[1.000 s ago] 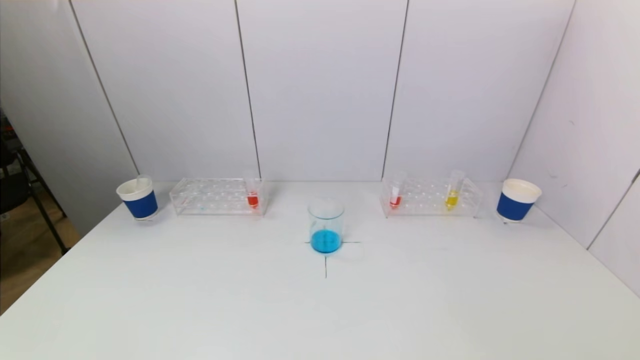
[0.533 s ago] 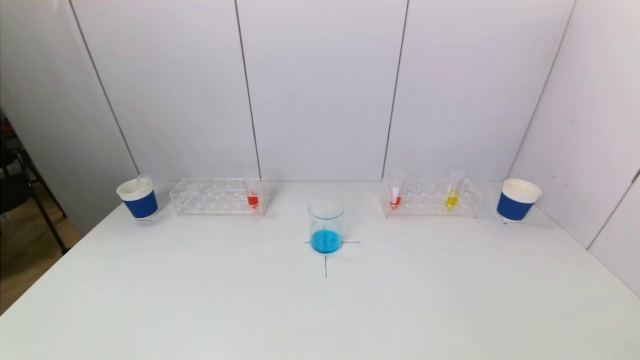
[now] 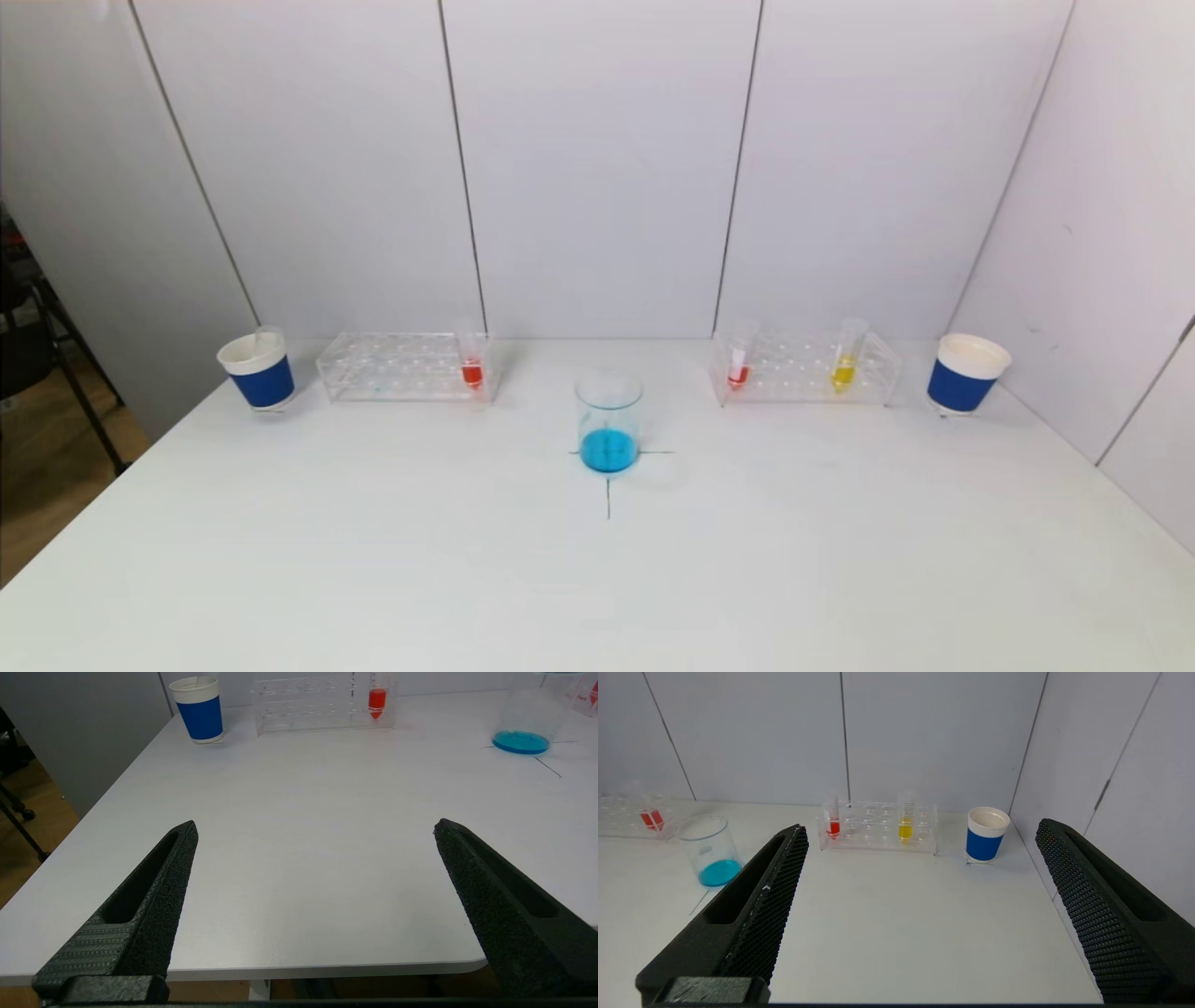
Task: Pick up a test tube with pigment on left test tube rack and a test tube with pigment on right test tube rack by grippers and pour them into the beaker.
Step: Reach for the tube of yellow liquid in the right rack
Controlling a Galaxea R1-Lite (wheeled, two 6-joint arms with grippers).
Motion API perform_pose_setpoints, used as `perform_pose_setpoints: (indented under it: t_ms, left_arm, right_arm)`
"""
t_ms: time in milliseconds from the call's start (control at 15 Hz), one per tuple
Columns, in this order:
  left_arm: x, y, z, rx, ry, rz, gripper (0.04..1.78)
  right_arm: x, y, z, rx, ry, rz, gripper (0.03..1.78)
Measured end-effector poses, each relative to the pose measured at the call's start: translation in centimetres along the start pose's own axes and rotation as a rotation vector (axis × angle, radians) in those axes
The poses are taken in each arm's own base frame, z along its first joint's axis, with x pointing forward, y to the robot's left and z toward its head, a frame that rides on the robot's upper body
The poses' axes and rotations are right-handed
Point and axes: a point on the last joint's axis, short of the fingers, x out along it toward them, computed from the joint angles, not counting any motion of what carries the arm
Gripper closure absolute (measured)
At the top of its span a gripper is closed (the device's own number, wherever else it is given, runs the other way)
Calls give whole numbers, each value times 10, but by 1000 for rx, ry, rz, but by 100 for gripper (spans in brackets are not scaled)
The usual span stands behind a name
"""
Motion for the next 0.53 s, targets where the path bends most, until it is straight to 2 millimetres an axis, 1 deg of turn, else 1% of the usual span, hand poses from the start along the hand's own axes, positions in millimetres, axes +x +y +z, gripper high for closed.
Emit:
perform_pose_setpoints:
  t_ms: [133, 267, 400, 533]
  left_arm:
    - [0, 0, 0, 0, 0, 0, 6]
    - [0, 0, 0, 0, 0, 0, 6]
    - [0, 0, 0, 0, 0, 0, 6]
    - [0, 0, 0, 0, 0, -1, 6]
  right_arm:
    - [38, -1, 9, -1, 19, 2, 4]
    - [77, -1, 9, 0, 37, 5, 4]
    - [115, -1, 1, 2, 68, 8, 4]
    - [150, 0, -13, 5, 92, 11, 4]
